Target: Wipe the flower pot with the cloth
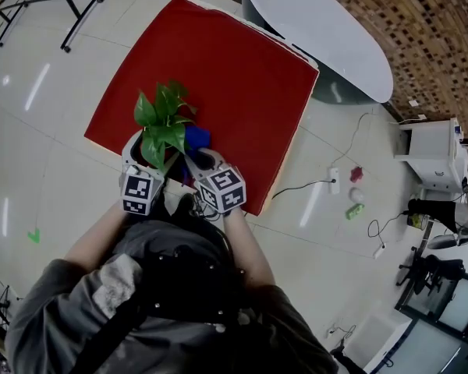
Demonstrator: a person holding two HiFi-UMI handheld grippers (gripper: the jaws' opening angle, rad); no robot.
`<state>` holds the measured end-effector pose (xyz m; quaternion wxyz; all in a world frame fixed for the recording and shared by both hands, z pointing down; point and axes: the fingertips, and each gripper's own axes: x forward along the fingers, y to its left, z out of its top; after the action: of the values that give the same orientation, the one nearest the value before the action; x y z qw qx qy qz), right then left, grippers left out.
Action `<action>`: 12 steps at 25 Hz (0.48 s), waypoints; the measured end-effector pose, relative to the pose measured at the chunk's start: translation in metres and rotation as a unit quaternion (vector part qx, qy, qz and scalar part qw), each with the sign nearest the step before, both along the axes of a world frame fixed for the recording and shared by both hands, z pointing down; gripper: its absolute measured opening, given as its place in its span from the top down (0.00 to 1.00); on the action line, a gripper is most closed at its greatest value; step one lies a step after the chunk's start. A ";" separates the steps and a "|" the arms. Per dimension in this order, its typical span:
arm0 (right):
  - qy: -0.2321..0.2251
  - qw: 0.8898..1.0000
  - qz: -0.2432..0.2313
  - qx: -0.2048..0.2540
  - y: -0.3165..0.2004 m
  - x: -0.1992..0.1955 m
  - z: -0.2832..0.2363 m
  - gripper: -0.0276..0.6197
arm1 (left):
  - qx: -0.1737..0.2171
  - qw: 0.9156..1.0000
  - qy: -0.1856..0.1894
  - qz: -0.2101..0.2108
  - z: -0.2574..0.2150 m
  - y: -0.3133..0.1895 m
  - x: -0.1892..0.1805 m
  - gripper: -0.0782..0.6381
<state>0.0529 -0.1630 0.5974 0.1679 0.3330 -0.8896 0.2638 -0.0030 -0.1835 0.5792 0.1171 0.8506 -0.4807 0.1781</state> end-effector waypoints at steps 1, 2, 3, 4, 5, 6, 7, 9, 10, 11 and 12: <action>0.000 1.000 -0.002 -0.001 -0.001 0.000 0.000 0.87 | 0.003 1.000 -0.007 -0.007 0.001 -0.003 0.000 0.28; 0.000 1.000 -0.003 -0.001 -0.001 0.001 0.001 0.87 | 0.005 1.000 -0.014 -0.014 0.002 -0.006 -0.002 0.28; 0.000 1.000 -0.004 -0.002 -0.002 0.001 0.001 0.87 | 0.007 1.000 -0.019 -0.021 0.004 -0.008 -0.003 0.28; -0.001 1.000 -0.005 -0.003 -0.002 0.000 0.002 0.87 | 0.008 0.999 -0.020 -0.025 0.004 -0.009 -0.004 0.28; -0.001 1.000 -0.006 -0.003 -0.002 0.000 0.002 0.87 | 0.010 0.999 -0.019 -0.027 0.004 -0.010 -0.006 0.29; 0.001 1.000 -0.008 -0.002 -0.002 0.000 0.002 0.87 | 0.013 0.999 -0.019 -0.026 0.004 -0.010 -0.007 0.29; 0.005 1.000 -0.008 0.000 -0.002 0.000 0.002 0.87 | 0.015 0.999 -0.019 -0.022 0.005 -0.010 -0.007 0.29; 0.014 1.000 0.001 0.006 -0.005 0.008 0.000 0.87 | 0.019 1.000 -0.020 -0.006 0.006 -0.010 -0.008 0.29; 0.015 1.000 0.011 0.009 -0.008 0.014 -0.002 0.87 | 0.020 1.000 -0.018 0.005 0.006 -0.010 -0.008 0.30; 0.012 1.000 0.024 0.012 -0.012 0.022 -0.006 0.87 | 0.021 0.999 -0.015 0.019 0.007 -0.010 -0.008 0.30; 0.007 0.999 0.037 0.014 -0.018 0.028 -0.011 0.87 | 0.022 0.999 -0.009 0.035 0.007 -0.010 -0.009 0.30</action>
<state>0.0813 -0.1810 0.5867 0.1591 0.3695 -0.8792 0.2552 -0.0122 -0.1935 0.5861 0.0874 0.8677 -0.4553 0.1795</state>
